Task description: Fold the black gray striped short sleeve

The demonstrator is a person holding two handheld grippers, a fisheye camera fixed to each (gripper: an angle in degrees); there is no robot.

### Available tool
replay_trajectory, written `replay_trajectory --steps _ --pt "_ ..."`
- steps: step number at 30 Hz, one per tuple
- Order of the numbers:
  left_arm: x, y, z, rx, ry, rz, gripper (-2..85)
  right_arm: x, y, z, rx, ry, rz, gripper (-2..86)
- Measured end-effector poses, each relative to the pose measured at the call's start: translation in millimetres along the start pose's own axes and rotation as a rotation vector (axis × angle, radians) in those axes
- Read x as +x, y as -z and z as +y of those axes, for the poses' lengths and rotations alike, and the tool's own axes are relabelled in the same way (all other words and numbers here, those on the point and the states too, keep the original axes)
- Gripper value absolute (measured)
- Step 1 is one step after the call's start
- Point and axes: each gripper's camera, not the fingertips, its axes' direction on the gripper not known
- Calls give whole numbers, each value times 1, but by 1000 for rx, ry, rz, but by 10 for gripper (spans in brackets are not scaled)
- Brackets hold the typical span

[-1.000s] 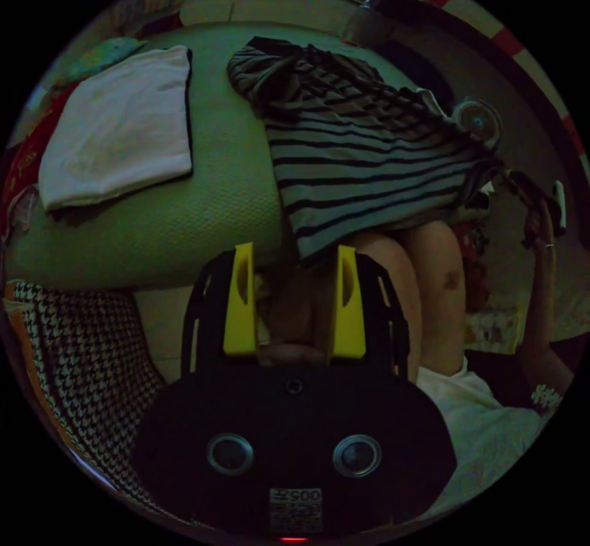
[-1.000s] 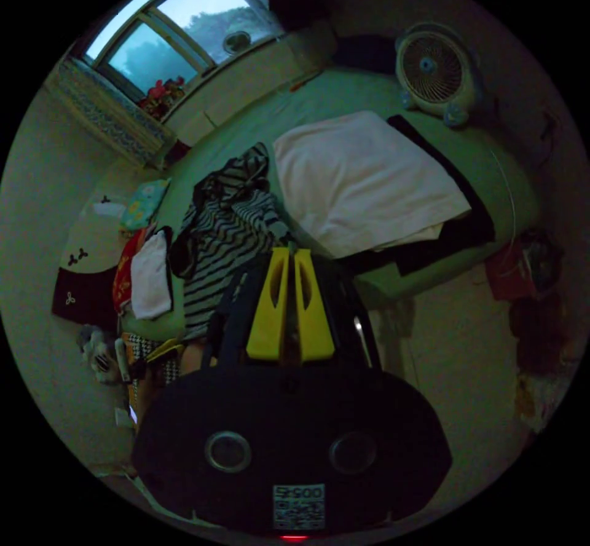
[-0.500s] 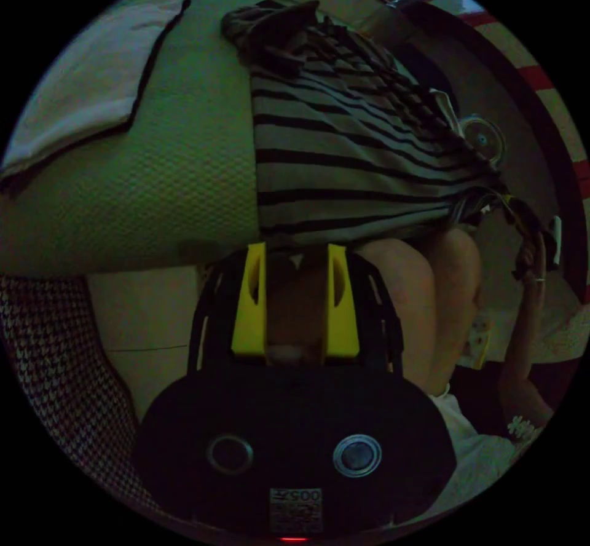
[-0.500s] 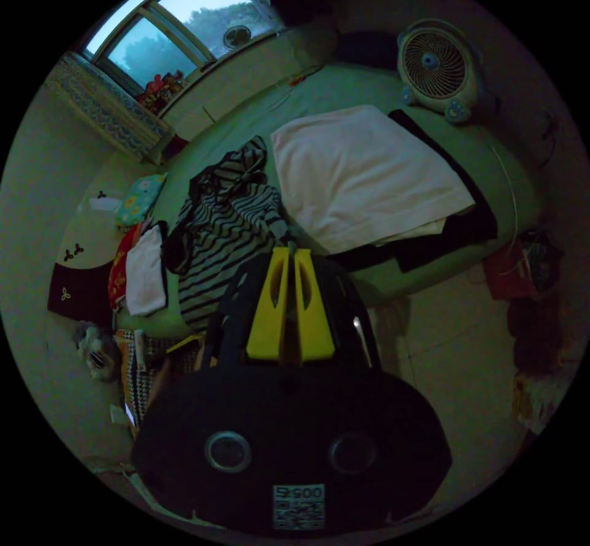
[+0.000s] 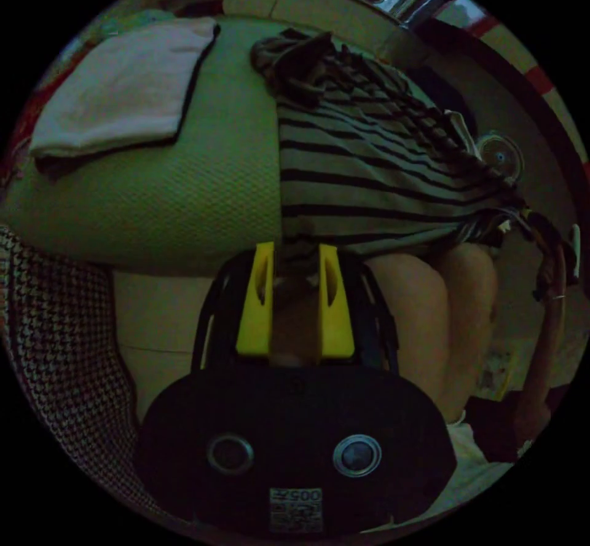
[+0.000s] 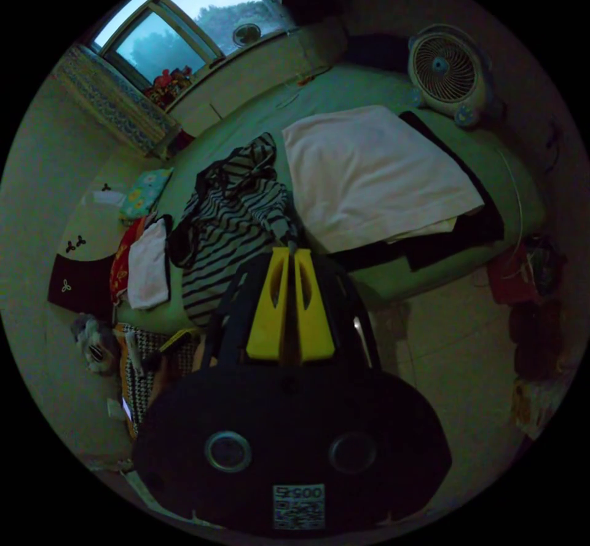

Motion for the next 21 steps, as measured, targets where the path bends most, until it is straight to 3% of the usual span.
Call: replay_trajectory --steps 9,15,21 --pt "47 6 -3 76 47 -169 160 -7 1 4 -2 8 -21 -17" --pt "58 21 -9 86 106 -157 158 -12 -7 4 -15 -3 -40 -17" --pt "86 35 -22 72 72 -219 72 -21 -8 0 -10 -11 -54 -17"
